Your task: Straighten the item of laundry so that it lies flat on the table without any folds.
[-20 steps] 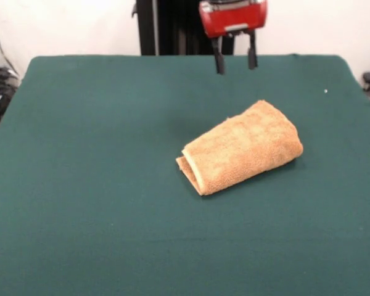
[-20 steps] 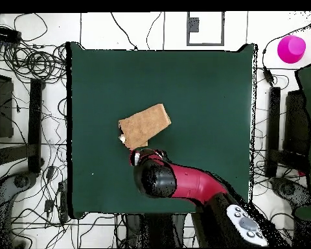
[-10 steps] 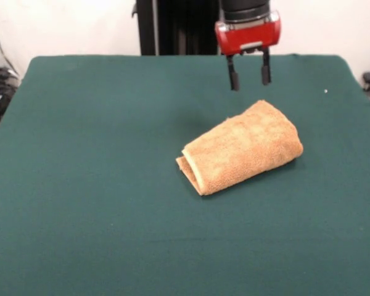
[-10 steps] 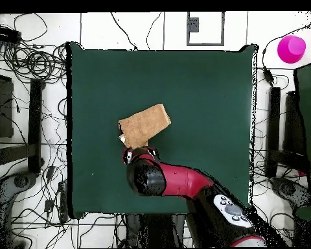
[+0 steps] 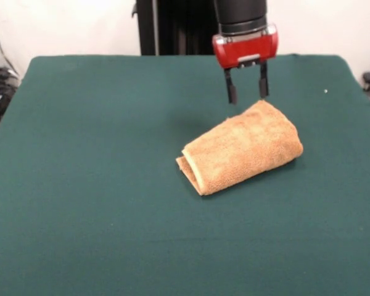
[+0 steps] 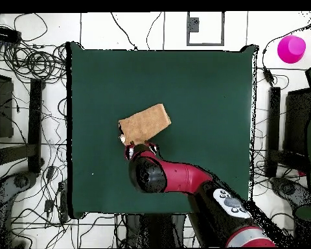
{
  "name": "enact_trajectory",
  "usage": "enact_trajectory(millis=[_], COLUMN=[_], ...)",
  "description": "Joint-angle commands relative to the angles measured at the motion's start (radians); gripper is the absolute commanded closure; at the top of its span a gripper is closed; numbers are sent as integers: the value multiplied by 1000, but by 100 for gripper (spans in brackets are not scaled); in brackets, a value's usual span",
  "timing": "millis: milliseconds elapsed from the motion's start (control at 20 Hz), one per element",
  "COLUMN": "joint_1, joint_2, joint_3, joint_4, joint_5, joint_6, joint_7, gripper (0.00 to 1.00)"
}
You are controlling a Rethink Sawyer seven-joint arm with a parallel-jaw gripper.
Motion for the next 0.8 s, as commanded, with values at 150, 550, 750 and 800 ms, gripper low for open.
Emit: enact_trajectory(millis=[150,550,750,800], joint_1=[-13,-11,-12,-15], joint_2=[19,-20,29,49], joint_3=[20,10,27,37], joint_4=[-134,-138,-164,-172], joint_5=[-64,-60,-75,-79], joint_6=[-85,-78,-103,-106], joint_7=[112,136,130,127], gripper=[0,0,0,0])
